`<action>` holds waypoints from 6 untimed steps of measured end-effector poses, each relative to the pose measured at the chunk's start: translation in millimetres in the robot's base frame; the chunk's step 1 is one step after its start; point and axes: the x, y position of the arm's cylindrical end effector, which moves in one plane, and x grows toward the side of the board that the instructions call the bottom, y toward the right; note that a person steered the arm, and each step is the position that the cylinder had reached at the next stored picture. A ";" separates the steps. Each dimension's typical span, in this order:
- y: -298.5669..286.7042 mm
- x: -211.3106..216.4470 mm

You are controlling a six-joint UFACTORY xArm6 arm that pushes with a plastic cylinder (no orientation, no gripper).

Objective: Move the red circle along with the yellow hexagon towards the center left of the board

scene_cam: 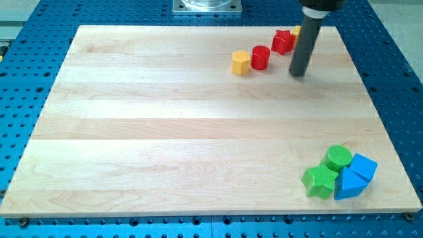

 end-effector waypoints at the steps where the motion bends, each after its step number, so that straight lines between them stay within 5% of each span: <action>1: -14.0 -35.5; 2: -70.5 -39.8; 4: -203.6 30.7; 5: -182.6 24.9; 6: -80.5 -3.5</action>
